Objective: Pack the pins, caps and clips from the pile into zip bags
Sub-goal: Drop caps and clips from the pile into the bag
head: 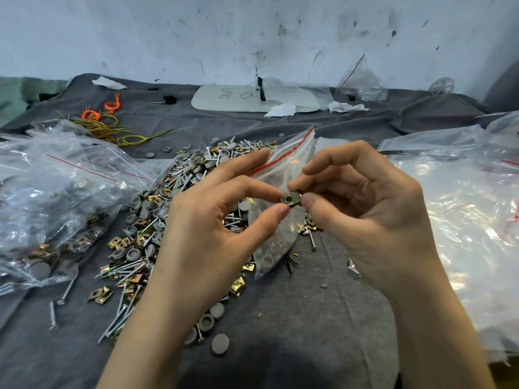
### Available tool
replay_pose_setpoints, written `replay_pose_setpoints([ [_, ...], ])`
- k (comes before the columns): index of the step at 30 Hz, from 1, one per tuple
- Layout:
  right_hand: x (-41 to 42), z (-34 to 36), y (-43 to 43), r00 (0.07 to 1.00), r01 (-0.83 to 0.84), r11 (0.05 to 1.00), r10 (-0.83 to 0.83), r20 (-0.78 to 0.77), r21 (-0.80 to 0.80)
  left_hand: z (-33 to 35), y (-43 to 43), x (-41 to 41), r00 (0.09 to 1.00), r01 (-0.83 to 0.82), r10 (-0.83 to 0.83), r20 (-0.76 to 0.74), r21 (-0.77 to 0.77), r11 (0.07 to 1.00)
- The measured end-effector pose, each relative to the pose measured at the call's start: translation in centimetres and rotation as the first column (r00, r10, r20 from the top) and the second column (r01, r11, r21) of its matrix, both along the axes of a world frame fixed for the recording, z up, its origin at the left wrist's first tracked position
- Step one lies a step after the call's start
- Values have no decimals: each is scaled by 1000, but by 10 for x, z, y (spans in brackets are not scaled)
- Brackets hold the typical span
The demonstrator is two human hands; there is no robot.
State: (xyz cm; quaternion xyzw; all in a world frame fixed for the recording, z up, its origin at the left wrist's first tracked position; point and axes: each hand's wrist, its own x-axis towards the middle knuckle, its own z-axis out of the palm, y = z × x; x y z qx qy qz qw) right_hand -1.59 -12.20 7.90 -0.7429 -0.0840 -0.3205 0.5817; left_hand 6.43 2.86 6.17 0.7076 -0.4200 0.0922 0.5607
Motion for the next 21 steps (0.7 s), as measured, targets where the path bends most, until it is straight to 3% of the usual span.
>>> replay_pose_setpoints([
  [4,0,0,-1,1000,-6,998,7,-17,63,1,-2,-4,993,-40,37,111,20,999],
  [12,-1,-5,-7,973,-138,968,171,-153,208,3,0,-6,994,79,-82,-66,-35,996],
  [17,-1,-9,-9,896,-234,816,392,-210,528,5,1,-6,971,182,-187,-148,-48,982],
  [21,1,-11,-8,862,-245,737,463,-206,630,5,2,-5,948,246,-256,-190,-73,966],
])
